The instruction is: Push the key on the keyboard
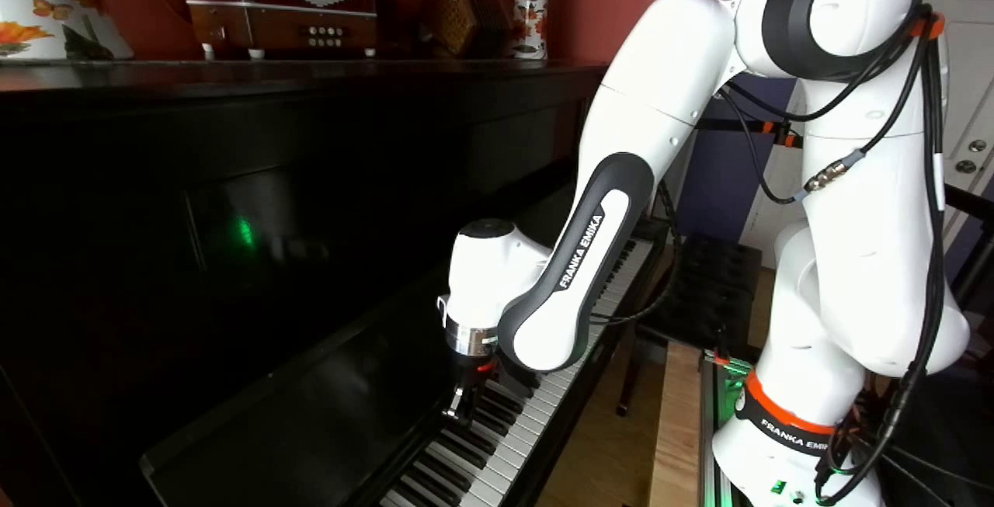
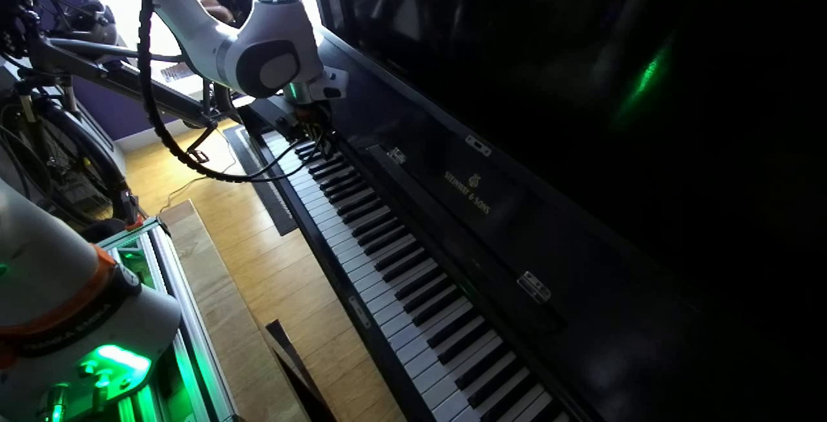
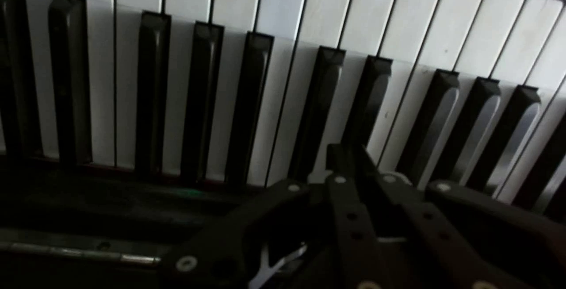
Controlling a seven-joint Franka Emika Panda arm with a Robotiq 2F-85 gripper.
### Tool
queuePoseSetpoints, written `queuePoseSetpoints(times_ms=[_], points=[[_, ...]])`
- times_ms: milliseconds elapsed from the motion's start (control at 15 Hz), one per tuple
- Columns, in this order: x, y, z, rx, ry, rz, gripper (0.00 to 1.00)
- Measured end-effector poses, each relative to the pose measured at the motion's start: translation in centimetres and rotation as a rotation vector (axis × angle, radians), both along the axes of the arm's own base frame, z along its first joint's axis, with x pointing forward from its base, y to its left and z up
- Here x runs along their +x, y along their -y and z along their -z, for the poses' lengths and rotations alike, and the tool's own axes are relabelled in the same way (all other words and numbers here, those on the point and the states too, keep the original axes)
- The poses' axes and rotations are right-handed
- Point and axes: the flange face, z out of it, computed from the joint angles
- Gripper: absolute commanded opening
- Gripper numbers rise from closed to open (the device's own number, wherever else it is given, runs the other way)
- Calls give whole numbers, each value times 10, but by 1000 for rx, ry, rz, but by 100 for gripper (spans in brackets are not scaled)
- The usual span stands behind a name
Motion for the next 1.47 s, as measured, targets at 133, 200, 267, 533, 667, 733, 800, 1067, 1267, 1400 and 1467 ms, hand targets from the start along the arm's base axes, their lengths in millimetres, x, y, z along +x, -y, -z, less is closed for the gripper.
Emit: queuePoseSetpoints(times_ms=[133, 200, 267, 533, 667, 733, 800, 1067, 1267, 1400, 1467], points=[[1, -2, -11, 2, 15, -9, 56], [1, -4, -18, 3, 25, -17, 62], [0, -6, -25, 4, 30, -28, 71], [-6, -12, -64, 7, 36, -86, 99], [-11, -11, -86, 11, 45, -103, 100], [-14, -9, -98, 10, 54, -108, 100], [-16, -7, -110, 7, 65, -107, 100], [-29, 12, -162, -3, 123, -83, 100], [-38, 31, -196, -8, 166, -45, 100], [-45, 39, -212, -9, 188, -22, 100], [-48, 43, -218, -10, 196, -12, 100]])
